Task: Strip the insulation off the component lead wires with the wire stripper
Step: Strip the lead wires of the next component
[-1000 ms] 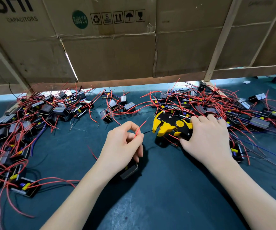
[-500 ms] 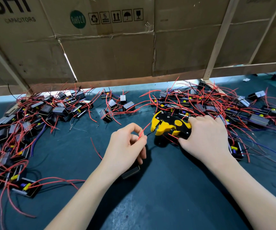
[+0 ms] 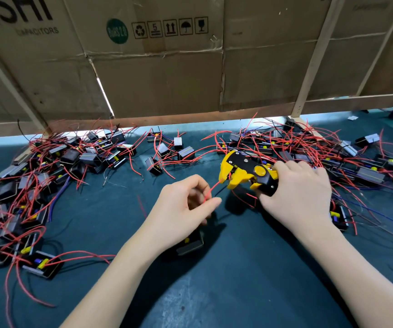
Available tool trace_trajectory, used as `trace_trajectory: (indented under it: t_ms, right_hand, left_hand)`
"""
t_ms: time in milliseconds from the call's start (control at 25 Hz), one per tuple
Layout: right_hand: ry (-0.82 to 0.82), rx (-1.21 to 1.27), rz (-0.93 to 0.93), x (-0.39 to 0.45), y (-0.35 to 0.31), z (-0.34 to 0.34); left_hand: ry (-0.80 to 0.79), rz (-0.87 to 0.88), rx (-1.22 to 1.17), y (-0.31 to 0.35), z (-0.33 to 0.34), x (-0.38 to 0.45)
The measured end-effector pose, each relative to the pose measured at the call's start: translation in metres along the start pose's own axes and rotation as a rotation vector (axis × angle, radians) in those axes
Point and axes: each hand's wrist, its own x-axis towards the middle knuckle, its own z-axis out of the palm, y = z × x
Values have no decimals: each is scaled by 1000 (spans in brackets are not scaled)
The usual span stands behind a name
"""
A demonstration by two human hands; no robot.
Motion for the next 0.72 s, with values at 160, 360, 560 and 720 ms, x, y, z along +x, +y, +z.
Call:
trace_trajectory:
  t_ms: [160,360,560,720]
  right_hand:
    - [31,38,67,0,11,0]
    - [35,168,134,4,15,-9]
    - [47,335,202,6,15,-15]
    - [137,535,291,6,19,-18]
  left_hand:
    - [-249,-12,588,-4,-30,-2]
    - [-334,-130,452,-8,-17,-4]
    - [-51,-41,-137,-3,13,3]
    - [398,-37,90,-34,-33,18]
